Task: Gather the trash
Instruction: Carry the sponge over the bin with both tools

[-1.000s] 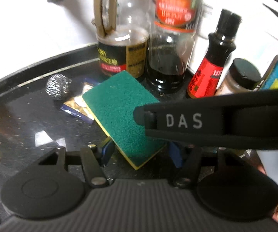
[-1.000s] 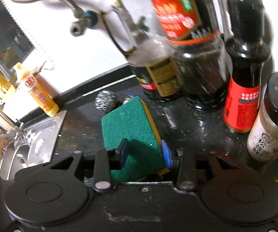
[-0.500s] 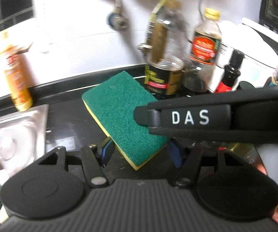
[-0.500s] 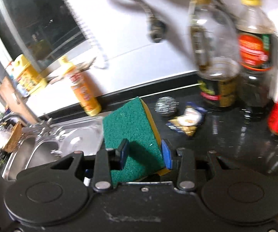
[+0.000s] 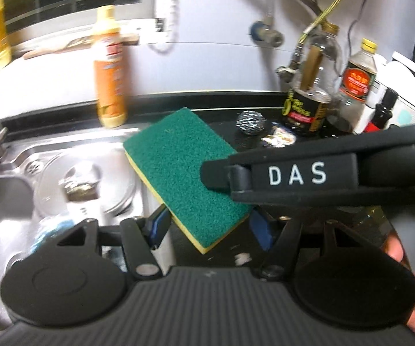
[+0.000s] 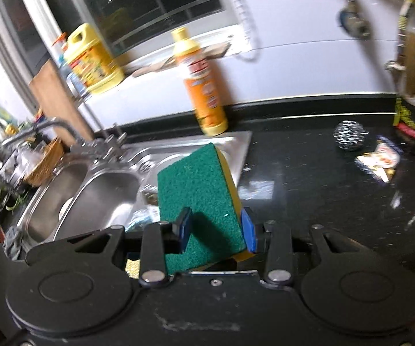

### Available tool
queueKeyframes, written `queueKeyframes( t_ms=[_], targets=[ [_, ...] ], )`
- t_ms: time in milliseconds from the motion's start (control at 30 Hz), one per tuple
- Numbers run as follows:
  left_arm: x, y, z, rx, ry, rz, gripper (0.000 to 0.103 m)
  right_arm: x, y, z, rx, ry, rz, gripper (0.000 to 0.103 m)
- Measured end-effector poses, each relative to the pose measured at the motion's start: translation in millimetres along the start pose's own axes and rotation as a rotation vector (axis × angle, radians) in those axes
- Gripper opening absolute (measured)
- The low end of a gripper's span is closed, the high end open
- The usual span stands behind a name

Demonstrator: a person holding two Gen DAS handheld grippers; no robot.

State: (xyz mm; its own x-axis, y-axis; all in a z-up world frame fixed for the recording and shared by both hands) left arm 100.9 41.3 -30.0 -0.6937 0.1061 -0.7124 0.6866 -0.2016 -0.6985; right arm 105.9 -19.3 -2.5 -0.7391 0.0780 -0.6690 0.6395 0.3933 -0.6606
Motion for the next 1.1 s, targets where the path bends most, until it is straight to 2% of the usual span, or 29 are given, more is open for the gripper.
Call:
queueKeyframes(
  t_ms=[267, 467, 567, 767, 1100],
  targets=[
    [28, -15, -58, -0.028, -0.052, -0.011, 0.06, 19, 36, -64, -0.043, -0.066, -0.072, 0.038],
    [48, -17, -91, -0.043, -0.082, -0.028, 0.06, 35, 62, -99, -0.068, -0.105, -0.132, 0.038],
    [62, -12, -106, -0.033, -0.11, -0.062, 0.06, 46, 77, -112, -0.061, -0.131, -0.177, 0.038],
    [87, 4, -127, 0.011, -0.207, -0.126, 0.06, 64, 104, -122, -0.032, -0.165, -0.264, 0.038],
    [110, 38, -137, 0.058, -0.273, -0.191, 0.06, 80, 132, -116, 0.022, -0.193, -0.351, 0.039]
  ],
)
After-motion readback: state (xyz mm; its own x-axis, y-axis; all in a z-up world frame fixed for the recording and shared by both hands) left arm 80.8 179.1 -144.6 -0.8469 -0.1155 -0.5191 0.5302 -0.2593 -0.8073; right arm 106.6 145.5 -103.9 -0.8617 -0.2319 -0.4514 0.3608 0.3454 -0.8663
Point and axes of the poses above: each gripper's, at about its wrist camera, not at the fingertips, and y roughly the way its jaws point, z to its right, x to its underside, the point moved 10 cm from there along y, roughly the way its jaws point, and after that the axes turned 2 degrees about -x, right-handed, at the moved point
